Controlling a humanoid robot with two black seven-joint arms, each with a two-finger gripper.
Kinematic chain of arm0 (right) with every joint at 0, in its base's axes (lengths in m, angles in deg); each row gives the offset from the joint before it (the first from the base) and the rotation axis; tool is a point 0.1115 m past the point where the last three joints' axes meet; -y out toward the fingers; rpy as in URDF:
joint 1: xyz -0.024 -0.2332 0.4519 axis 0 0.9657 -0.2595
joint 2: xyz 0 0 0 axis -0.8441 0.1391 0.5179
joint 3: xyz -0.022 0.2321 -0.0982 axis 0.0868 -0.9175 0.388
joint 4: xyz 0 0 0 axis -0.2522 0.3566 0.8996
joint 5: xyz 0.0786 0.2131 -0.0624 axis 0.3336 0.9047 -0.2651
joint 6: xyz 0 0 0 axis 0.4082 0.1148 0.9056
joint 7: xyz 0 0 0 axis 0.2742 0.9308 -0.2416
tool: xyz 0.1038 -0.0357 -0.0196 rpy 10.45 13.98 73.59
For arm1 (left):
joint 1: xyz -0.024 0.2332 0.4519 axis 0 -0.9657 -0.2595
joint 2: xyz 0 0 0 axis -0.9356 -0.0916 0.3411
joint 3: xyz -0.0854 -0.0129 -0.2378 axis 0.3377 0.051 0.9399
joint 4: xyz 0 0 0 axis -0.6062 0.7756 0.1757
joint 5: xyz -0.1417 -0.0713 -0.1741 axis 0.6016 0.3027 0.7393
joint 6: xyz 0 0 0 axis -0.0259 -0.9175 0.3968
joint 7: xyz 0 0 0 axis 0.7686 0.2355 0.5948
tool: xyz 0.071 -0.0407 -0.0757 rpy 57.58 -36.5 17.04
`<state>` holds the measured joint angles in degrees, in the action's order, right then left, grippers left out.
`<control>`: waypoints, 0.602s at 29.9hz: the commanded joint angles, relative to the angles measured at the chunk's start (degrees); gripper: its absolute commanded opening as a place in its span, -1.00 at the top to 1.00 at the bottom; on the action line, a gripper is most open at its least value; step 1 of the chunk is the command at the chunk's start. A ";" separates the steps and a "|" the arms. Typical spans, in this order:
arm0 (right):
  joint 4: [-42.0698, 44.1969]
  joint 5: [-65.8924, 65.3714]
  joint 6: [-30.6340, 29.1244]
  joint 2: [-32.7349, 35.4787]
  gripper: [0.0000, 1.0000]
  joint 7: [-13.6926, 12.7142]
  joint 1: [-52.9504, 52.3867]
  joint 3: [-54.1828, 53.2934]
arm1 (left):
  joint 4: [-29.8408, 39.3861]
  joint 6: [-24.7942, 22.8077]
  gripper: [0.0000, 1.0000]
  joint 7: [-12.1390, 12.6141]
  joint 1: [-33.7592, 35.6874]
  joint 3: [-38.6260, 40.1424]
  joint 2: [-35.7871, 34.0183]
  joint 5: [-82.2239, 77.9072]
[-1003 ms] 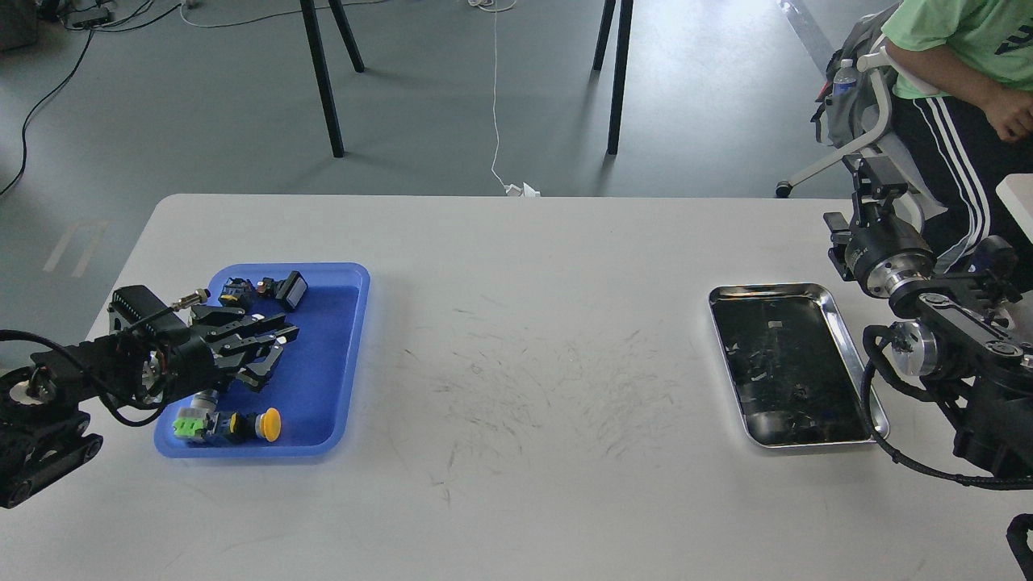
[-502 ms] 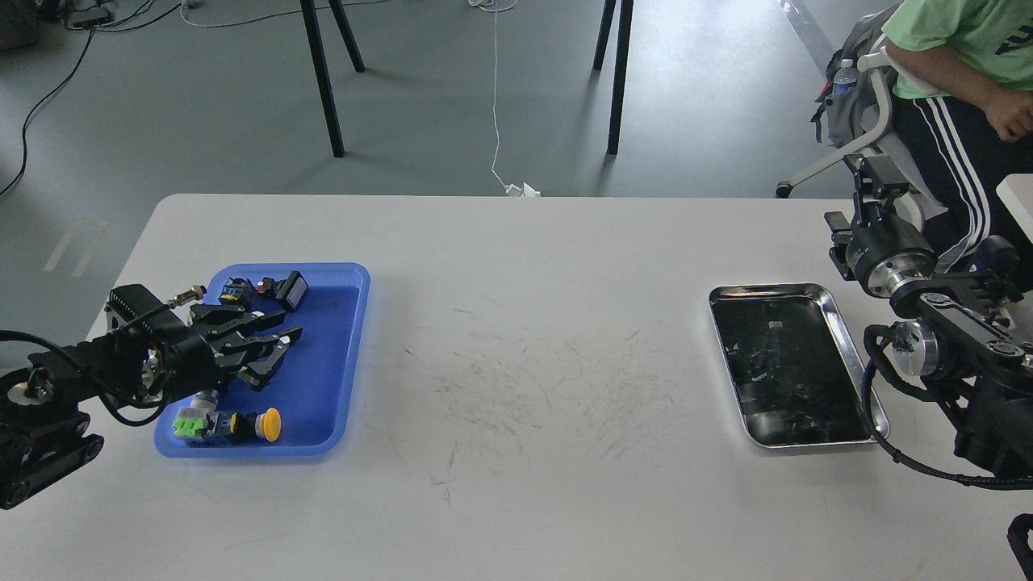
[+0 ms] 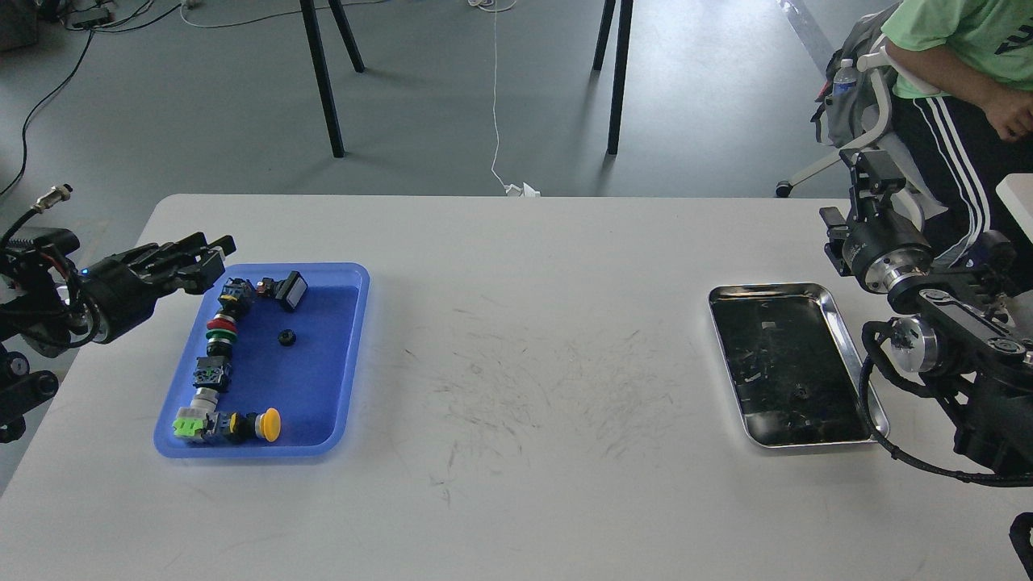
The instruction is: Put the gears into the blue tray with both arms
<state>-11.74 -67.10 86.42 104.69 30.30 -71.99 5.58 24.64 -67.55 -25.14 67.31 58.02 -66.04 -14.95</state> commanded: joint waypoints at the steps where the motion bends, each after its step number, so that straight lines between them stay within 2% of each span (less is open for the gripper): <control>1: -2.14 0.08 -0.90 0.69 -0.87 -0.10 0.01 2.25 | 0.12 -8.48 0.01 -0.02 1.79 2.94 -0.75 9.99; 3: -4.59 0.08 -1.34 2.26 -0.87 -0.10 0.10 3.57 | 0.12 -11.65 -0.03 -0.02 2.32 4.87 -0.75 14.21; 8: -12.24 0.00 -2.66 7.36 -0.87 -0.18 0.10 7.61 | -0.24 -15.78 -0.26 -0.02 3.38 9.79 -0.75 22.39; 12: -19.27 0.00 -3.97 12.19 -0.87 -0.18 -0.07 11.65 | -0.59 -19.74 -0.31 -0.02 3.46 12.52 -0.05 27.05; 18: -28.41 -5.44 -8.97 20.72 -0.88 -1.94 -2.44 17.53 | -0.85 -21.33 -0.52 -0.02 3.03 13.58 0.91 35.75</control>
<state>-36.54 -68.98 79.88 121.82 29.37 -72.70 19.86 23.91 -88.10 -25.16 70.73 71.41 -65.52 17.16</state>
